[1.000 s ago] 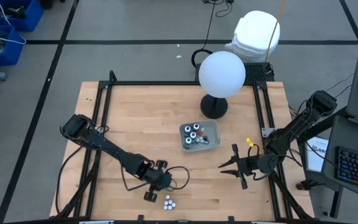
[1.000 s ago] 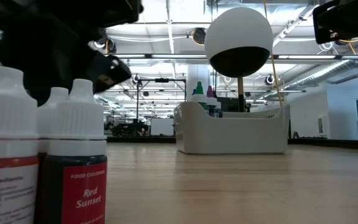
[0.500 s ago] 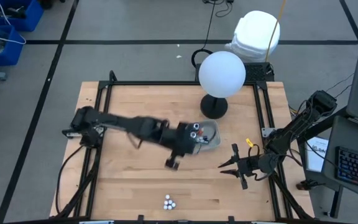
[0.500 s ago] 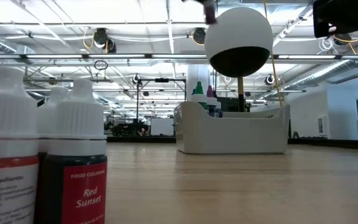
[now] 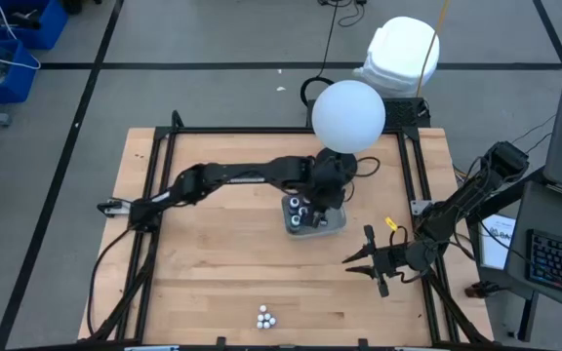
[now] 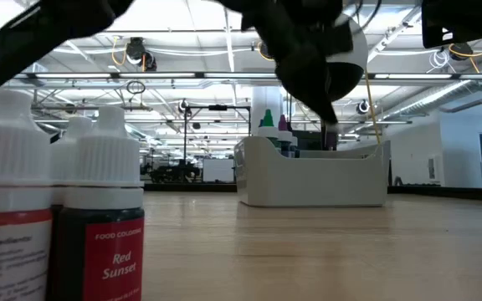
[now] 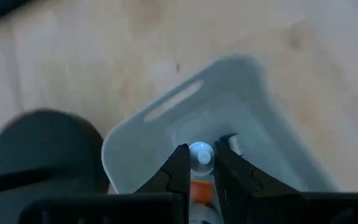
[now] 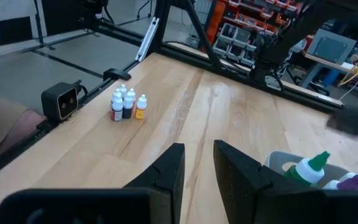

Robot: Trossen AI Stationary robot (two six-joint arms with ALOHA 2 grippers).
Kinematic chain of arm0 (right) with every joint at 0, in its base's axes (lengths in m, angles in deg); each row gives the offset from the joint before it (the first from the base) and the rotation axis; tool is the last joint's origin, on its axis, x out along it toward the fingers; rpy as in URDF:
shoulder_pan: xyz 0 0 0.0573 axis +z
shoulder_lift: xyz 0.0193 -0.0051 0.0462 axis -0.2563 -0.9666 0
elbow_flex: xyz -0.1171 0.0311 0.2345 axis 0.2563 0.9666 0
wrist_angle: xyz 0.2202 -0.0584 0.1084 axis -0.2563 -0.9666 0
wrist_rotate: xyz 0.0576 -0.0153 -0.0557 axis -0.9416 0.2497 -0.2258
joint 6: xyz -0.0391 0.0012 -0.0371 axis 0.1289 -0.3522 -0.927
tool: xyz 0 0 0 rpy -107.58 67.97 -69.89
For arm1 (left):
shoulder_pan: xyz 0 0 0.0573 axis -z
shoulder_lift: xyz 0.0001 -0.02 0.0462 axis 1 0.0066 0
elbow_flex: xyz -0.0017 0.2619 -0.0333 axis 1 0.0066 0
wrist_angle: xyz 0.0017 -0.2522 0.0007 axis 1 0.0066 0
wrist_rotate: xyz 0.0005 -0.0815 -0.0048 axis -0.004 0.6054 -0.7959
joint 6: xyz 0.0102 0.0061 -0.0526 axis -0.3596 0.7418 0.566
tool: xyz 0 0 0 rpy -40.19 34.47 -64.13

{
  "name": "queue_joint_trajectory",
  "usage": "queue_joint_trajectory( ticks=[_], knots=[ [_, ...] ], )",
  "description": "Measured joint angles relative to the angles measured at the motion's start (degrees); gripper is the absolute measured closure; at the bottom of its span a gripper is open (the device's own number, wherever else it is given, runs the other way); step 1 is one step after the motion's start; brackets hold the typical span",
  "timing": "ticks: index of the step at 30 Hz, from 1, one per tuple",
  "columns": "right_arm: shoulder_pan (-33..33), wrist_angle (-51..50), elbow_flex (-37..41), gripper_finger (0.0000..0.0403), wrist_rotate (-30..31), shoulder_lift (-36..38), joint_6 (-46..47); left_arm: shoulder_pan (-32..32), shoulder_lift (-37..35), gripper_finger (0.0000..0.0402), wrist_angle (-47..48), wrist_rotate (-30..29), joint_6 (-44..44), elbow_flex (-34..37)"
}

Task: Pick & Place food coloring
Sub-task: Put the purple food coloring bottle into the gray bin, then put the orange food coloring bottle into the gray bin

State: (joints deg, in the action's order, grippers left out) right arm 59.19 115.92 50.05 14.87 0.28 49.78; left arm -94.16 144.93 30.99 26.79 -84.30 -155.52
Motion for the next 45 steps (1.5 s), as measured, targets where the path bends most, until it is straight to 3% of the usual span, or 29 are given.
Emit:
queue_joint_trajectory(
  ticks=[11,31,39,45],
  knots=[
    [0.0,1.6,0.0,0.0326,0.2,0.0,-2.3,-1.7,5.0,0.0352,-2.9,2.8,-3.1,0.2],
    [0.0,2.8,0.0,0.0326,0.1,0.0,-3.4,-2.6,6.7,0.0352,-5.2,3.2,-2.4,0.2],
    [0.0,2.7,0.0,0.0326,-0.1,0.0,-2.3,-3.3,6.7,0.0253,-5.6,4.9,0.2,0.2],
    [0.0,2.7,0.0,0.0326,-0.1,0.0,-2.3,-3.5,3.8,0.0226,-7.4,4.1,3.8,0.2]
  ],
)
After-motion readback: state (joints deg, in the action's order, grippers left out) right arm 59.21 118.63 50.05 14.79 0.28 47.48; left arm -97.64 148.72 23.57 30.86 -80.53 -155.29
